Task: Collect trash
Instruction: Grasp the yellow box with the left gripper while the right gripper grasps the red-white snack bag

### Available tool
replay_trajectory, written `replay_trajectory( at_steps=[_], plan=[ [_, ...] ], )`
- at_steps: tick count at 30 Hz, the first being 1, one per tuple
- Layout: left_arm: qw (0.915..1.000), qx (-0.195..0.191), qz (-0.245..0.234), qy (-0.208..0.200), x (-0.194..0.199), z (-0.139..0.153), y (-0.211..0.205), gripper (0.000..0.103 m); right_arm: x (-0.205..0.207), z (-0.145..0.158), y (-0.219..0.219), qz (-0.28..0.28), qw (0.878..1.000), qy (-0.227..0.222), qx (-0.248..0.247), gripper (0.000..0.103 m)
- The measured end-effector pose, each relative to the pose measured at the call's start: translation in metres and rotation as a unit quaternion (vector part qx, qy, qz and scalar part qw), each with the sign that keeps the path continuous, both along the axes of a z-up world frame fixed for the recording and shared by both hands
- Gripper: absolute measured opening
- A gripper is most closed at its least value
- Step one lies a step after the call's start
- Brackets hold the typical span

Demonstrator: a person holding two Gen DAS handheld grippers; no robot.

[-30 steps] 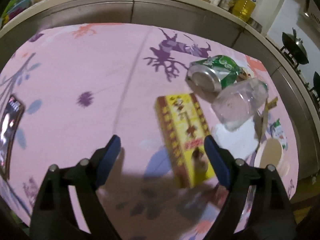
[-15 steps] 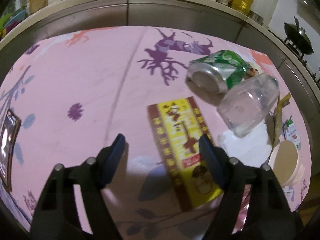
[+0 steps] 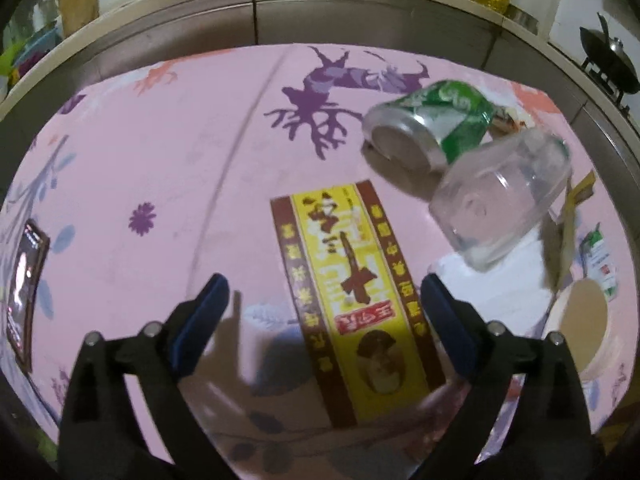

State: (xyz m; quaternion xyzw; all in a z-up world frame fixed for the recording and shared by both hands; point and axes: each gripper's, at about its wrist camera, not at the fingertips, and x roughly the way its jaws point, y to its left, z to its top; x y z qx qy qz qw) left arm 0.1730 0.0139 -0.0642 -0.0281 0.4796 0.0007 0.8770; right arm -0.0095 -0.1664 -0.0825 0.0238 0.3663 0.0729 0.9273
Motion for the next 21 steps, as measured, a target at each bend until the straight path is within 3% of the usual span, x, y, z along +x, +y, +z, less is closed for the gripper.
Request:
replay_trajectory(
  at_steps=[4,6,8,16,21],
  plan=[
    [0.9999,0.005,0.011,0.004,-0.006,-0.01,0.008,0.089,-0.002,-0.001,0.0,0.002,1.0,-0.002,-0.005,0.056],
    [0.9999,0.011,0.007,-0.011,-0.014,-0.01,0.015,0.08,-0.002,0.0,0.0,0.003,1.0,-0.003,-0.003,0.056],
    [0.9997,0.014,0.0,-0.021,-0.02,-0.009,0.021,0.062,0.0,0.0,-0.001,0.003,1.0,-0.004,-0.002,0.056],
    [0.9989,-0.014,-0.031,-0.033,-0.047,-0.014,0.056,0.059,-0.001,0.0,0.001,0.007,1.0,-0.004,0.001,0.056],
    [0.9987,-0.004,-0.042,-0.031,-0.058,-0.015,0.06,0.06,-0.001,0.001,-0.001,0.002,1.0,-0.003,0.009,0.056]
  ],
)
